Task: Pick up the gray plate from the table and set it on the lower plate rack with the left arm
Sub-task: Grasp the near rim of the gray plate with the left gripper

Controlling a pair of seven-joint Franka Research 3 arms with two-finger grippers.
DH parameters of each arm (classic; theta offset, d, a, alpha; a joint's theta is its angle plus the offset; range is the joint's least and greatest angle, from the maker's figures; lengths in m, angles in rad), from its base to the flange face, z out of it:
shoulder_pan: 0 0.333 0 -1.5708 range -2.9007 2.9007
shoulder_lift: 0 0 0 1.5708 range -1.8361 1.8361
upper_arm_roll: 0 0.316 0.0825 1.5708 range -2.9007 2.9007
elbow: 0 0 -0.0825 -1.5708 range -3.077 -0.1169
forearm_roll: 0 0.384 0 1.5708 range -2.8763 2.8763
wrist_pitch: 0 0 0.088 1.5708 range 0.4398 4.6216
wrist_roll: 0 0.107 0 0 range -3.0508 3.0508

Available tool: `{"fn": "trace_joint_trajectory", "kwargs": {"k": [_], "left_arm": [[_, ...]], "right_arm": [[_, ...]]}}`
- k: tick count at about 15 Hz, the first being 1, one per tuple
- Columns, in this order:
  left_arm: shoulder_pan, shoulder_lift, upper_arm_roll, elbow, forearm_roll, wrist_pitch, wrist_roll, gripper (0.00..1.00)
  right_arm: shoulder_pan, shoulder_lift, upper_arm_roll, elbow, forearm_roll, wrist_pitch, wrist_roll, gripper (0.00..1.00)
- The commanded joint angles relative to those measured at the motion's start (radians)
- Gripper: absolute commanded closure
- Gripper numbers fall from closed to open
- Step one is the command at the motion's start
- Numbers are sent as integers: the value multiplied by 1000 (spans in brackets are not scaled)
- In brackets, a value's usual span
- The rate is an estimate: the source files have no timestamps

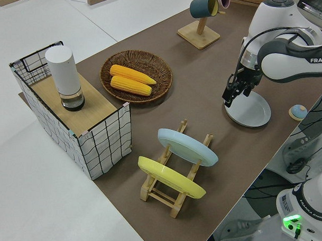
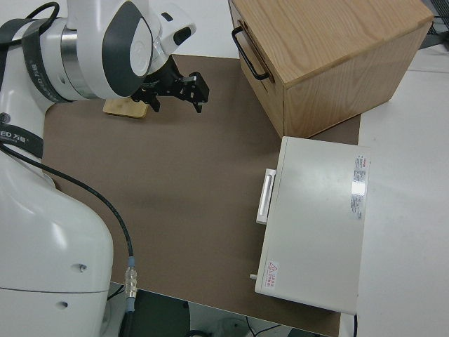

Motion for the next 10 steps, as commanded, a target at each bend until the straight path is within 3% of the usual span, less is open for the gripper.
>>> {"fn": "trace_joint_trajectory", "kwargs": {"k": [1, 10], "left_arm": [[-31, -16, 7, -65, -8, 80, -13, 0], [-82, 130, 7, -129, -8, 290, -15, 0]], "right_arm": [[-22, 9, 20, 21, -3, -16, 13, 17], [-22, 9, 20, 21, -3, -16, 13, 17]]}}
